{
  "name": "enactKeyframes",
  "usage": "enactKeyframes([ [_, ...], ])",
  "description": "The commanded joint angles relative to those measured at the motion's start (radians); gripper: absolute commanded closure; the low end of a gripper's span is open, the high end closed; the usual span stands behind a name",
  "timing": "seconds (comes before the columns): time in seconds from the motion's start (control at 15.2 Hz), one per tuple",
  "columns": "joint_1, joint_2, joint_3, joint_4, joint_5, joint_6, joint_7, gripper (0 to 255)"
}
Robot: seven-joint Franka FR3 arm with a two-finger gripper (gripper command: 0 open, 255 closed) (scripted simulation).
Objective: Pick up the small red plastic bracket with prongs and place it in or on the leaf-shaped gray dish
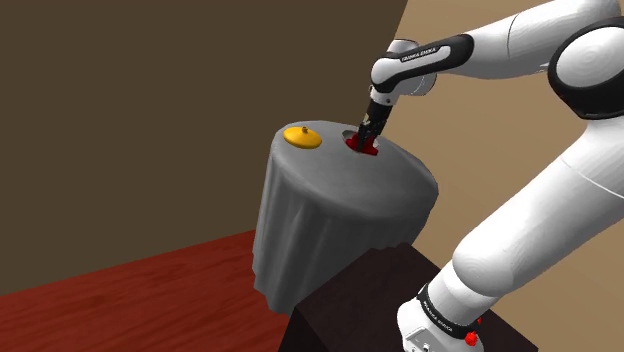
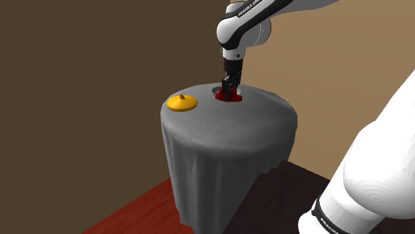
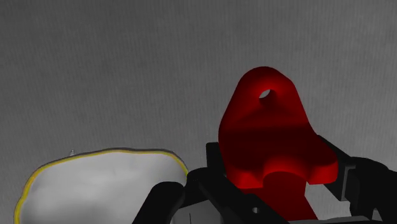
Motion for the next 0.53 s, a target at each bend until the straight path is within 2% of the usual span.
enactKeyframes([
  [0.0,0.0,-0.008,0.0,0.022,-0.001,-0.03,-0.001,255],
  [0.46,0.0,-0.033,0.003,0.082,-0.006,-0.114,0.003,255],
])
